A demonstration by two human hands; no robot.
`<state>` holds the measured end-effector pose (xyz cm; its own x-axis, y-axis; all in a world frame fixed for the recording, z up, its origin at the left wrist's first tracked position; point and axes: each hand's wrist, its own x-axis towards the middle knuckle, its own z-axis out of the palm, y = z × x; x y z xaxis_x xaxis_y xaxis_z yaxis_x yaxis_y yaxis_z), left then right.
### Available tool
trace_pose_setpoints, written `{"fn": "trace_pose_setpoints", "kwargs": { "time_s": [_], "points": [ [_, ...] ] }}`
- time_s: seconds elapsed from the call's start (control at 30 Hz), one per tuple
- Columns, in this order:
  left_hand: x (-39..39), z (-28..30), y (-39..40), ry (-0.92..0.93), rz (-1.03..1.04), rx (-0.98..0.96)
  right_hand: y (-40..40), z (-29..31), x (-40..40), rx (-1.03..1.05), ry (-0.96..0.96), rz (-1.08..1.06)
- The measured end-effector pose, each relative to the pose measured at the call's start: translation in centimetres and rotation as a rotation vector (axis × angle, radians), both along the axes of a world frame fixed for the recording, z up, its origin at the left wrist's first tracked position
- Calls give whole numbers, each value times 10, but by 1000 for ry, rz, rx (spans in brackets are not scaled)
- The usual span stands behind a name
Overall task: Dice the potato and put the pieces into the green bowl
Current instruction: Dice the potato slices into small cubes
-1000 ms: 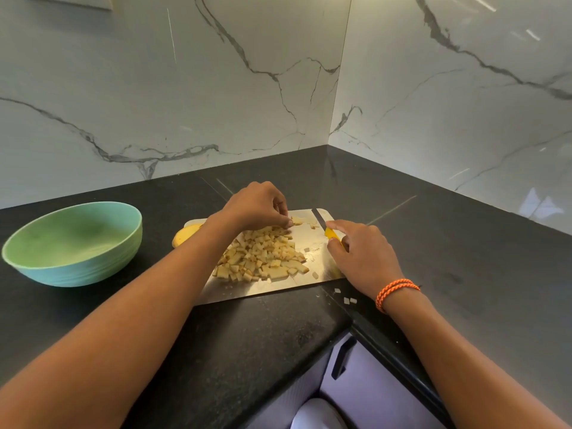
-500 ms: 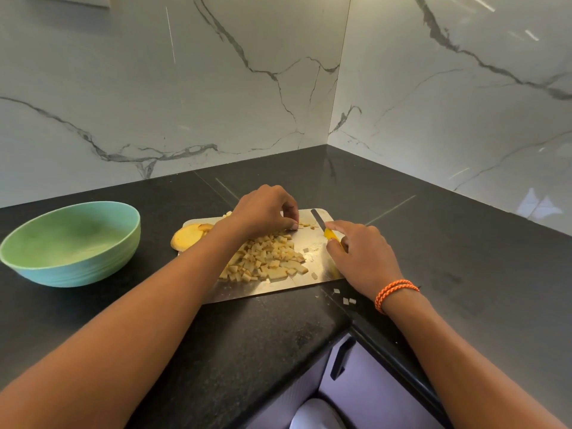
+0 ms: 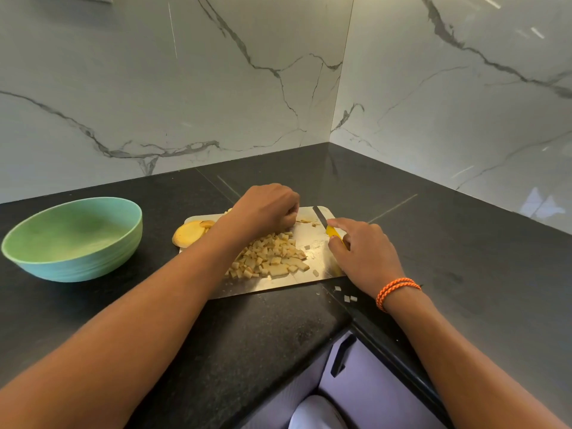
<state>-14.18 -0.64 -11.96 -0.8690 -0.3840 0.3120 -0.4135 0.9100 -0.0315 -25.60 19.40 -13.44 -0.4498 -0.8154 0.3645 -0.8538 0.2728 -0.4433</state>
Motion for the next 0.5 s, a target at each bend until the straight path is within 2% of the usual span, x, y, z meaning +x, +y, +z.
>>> {"fn": "trace_pose_setpoints", "kwargs": {
  "time_s": [0.2, 0.4, 0.5],
  "points": [
    [-9, -2, 4, 206, 89, -66, -2, 0, 1, -7, -7, -1],
    [-16, -7, 9, 145, 94, 40, -3, 1, 0, -8, 3, -15],
    [-12, -6, 4, 198, 112, 98, -3, 0, 1, -11, -3, -16]
  ]
}}
